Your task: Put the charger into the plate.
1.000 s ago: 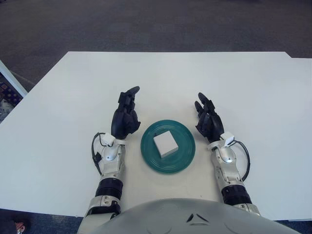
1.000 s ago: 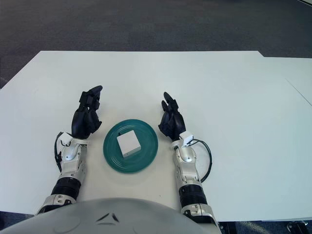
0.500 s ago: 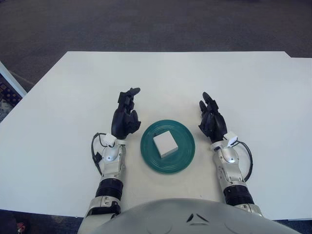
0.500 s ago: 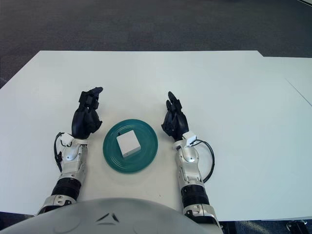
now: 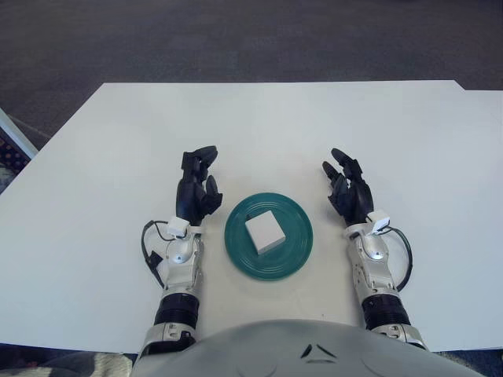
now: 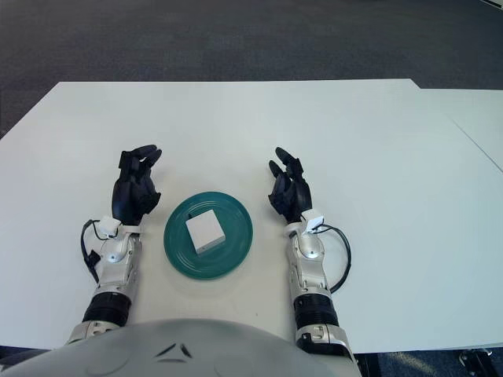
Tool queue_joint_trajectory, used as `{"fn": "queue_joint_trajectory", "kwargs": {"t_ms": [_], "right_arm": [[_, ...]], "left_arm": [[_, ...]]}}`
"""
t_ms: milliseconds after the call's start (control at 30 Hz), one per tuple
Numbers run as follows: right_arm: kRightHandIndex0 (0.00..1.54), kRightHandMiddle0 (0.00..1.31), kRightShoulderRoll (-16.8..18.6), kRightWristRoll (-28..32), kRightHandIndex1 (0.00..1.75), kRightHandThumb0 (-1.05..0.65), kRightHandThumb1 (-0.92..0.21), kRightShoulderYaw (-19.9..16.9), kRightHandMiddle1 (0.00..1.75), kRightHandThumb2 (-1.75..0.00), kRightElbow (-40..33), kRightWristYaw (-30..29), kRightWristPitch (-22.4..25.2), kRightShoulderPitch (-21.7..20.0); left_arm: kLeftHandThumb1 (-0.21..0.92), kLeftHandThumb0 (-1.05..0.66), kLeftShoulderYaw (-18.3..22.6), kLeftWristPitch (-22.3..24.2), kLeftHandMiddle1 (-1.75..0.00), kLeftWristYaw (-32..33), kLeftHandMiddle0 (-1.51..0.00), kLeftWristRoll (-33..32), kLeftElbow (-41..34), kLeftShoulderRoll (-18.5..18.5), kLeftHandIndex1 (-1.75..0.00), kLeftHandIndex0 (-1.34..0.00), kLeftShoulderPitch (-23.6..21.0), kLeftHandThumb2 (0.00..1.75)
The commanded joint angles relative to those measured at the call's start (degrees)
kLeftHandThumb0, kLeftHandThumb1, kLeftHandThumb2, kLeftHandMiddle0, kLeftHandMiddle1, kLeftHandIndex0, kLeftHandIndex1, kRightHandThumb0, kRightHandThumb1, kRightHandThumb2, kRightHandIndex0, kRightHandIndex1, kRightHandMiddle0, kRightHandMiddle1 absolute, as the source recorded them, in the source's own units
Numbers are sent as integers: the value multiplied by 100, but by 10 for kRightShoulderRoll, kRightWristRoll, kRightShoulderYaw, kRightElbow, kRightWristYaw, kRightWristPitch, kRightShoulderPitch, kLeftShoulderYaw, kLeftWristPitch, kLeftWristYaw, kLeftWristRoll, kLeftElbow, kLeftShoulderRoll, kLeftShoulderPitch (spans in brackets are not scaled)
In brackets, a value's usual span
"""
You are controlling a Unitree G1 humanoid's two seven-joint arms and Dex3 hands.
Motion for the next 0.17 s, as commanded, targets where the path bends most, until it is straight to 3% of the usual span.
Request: {"fn": "queue_joint_trajectory", "kwargs": {"t_ms": [0,133], "right_arm": [[70,59,0,-26,139,-62,-92,-13,153,-60,37,-48,38,53],[71,64,15,-27,162,-55,-92,-7,161,-57,13,-70,62,60]], "left_arm": [[92,-64,3,64,-173,61,-94,15,-14,-48,-174,-67,94,63],[92,-55,-12,124,-174,59,-106,-26,-56,-48,-174,-74,108,60]]}}
